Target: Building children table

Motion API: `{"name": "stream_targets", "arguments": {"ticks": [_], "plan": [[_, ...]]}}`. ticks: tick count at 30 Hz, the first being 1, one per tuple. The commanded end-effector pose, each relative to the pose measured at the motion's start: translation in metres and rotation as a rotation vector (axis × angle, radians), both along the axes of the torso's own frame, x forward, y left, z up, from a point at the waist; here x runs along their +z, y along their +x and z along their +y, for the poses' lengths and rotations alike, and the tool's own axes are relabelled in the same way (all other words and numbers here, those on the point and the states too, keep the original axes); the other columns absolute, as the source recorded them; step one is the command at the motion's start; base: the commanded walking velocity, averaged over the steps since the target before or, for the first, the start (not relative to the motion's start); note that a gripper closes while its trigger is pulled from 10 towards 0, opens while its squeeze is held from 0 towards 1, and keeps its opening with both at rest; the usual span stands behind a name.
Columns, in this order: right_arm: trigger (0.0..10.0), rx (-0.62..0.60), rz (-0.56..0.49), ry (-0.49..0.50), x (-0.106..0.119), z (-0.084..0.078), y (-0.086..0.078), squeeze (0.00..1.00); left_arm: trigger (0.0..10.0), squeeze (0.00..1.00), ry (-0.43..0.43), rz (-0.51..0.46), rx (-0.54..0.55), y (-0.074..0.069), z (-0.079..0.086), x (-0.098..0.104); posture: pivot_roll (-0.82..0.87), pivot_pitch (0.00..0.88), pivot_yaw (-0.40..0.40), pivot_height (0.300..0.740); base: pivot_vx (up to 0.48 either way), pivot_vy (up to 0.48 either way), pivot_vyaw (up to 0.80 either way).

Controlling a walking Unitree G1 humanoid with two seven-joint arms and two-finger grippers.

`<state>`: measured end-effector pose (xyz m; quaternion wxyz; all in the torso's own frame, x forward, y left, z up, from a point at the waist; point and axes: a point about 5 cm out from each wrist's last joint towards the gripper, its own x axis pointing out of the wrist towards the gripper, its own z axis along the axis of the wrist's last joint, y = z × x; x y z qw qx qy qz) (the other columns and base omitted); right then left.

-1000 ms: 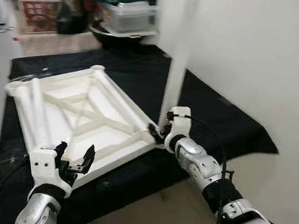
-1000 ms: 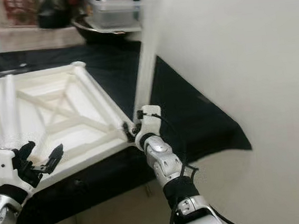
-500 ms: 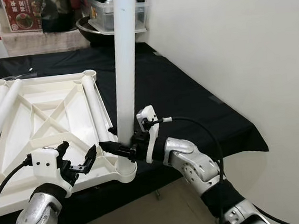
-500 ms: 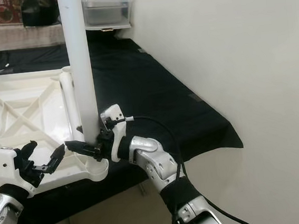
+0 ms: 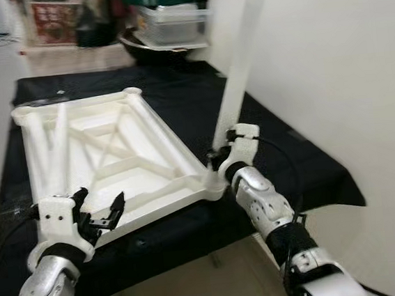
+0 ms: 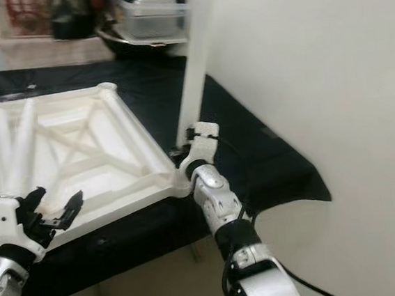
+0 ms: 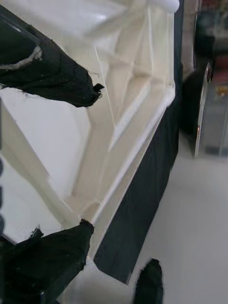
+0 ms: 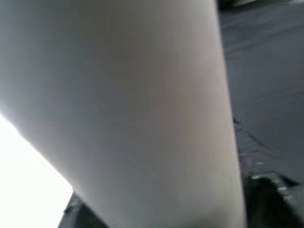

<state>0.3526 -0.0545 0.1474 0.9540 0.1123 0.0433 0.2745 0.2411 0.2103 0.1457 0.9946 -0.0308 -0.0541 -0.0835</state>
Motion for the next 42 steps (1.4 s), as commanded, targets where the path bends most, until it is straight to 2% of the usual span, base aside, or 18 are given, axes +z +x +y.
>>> {"name": "stream_targets", "arguments": {"ticks": [1,7,10,11,15,17,19,21,25,26,27,29,30,33,34,35,41,42], "plan": [[10.0,0.211,-0.025,0.010,0.004,0.019,-0.011,0.00,10.0,0.00,-0.008,0.021,-0.007,0.000,-0.001,-0.005,0.19,0.000,-0.157,0.740,0.000,0.000,0.00],[10.0,0.762,-0.149,-0.015,0.022,0.027,-0.053,0.00,10.0,0.00,-0.011,0.016,-0.003,0.001,-0.002,-0.005,0.19,0.000,-0.162,0.740,0.000,0.000,0.00],[10.0,0.796,-0.157,-0.034,0.021,0.027,-0.056,0.00,10.0,0.00,-0.011,0.015,-0.002,0.001,-0.002,-0.005,0.19,0.000,-0.162,0.740,0.000,0.000,0.00],[0.0,0.731,-0.145,-0.064,0.014,0.028,-0.048,0.00,10.0,0.00,-0.012,0.014,-0.001,0.001,-0.002,-0.005,0.20,0.000,-0.173,0.740,0.000,0.000,0.00],[0.0,0.664,-0.129,-0.100,0.007,0.028,-0.040,0.00,10.0,0.00,-0.012,0.013,0.001,0.001,-0.003,-0.005,0.20,0.000,-0.173,0.740,0.000,0.000,0.00],[0.0,0.010,0.089,-0.214,-0.019,-0.004,0.005,0.00,10.0,0.00,-0.014,0.012,0.005,0.000,-0.003,-0.005,0.20,0.000,-0.170,0.740,0.000,0.000,0.00],[0.0,0.010,0.089,-0.214,-0.019,-0.004,0.005,0.00,10.0,0.00,-0.014,0.012,0.005,0.000,-0.003,-0.005,0.20,0.000,-0.170,0.740,0.000,0.000,0.00],[0.0,-0.414,0.235,-0.304,-0.038,-0.036,0.011,0.00,10.0,0.00,-0.015,0.012,0.004,-0.001,-0.002,-0.005,0.20,0.000,-0.166,0.740,0.000,0.000,0.00],[0.0,-0.389,0.214,-0.319,-0.038,-0.031,0.004,0.00,10.0,0.00,-0.015,0.013,0.001,-0.001,-0.002,-0.005,0.19,0.000,-0.163,0.740,0.000,0.000,0.00],[6.8,-0.318,0.179,-0.319,-0.033,-0.022,0.000,0.00,10.0,0.00,-0.015,0.014,0.000,-0.001,-0.002,-0.005,0.19,0.000,-0.160,0.740,0.000,0.000,0.00],[10.0,-0.193,0.122,-0.283,-0.025,-0.009,-0.004,0.00,10.0,0.00,-0.014,0.015,-0.001,-0.001,-0.002,-0.005,0.19,0.000,-0.159,0.740,0.000,0.000,0.00],[10.0,-0.098,0.053,-0.240,-0.015,0.001,-0.008,0.00,10.0,0.00,-0.014,0.015,-0.001,-0.001,-0.002,-0.005,0.19,0.000,-0.159,0.740,0.000,0.000,0.00],[10.0,-0.024,0.001,-0.199,-0.006,0.005,-0.010,1.00,10.0,0.00,-0.014,0.016,-0.002,-0.001,-0.002,-0.005,0.18,0.000,-0.156,0.740,0.000,0.000,0.00],[10.0,0.160,-0.077,-0.111,0.013,0.016,-0.011,1.00,10.0,0.00,-0.013,0.016,-0.003,0.000,-0.002,-0.005,0.19,0.000,-0.164,0.740,0.000,0.000,0.00],[10.0,0.239,-0.088,-0.083,0.019,0.021,-0.012,0.33,10.0,0.00,-0.012,0.015,-0.002,0.000,-0.002,-0.005,0.19,0.000,-0.164,0.740,0.000,0.000,0.00],[10.0,0.317,-0.106,-0.066,0.024,0.025,-0.014,0.00,10.0,0.00,-0.012,0.015,-0.001,0.000,-0.002,-0.005,0.19,0.000,-0.163,0.740,0.000,0.000,0.00],[10.0,0.622,-0.184,-0.060,0.036,0.029,-0.037,0.00,10.0,0.00,-0.012,0.013,0.004,-0.001,-0.001,-0.005,0.19,0.000,-0.163,0.740,0.000,0.000,0.00],[3.9,0.720,-0.198,-0.093,0.033,0.028,-0.047,0.00,10.0,0.00,-0.011,0.013,0.005,-0.001,-0.001,-0.005,0.19,0.000,-0.168,0.740,0.000,0.000,0.00]]}}
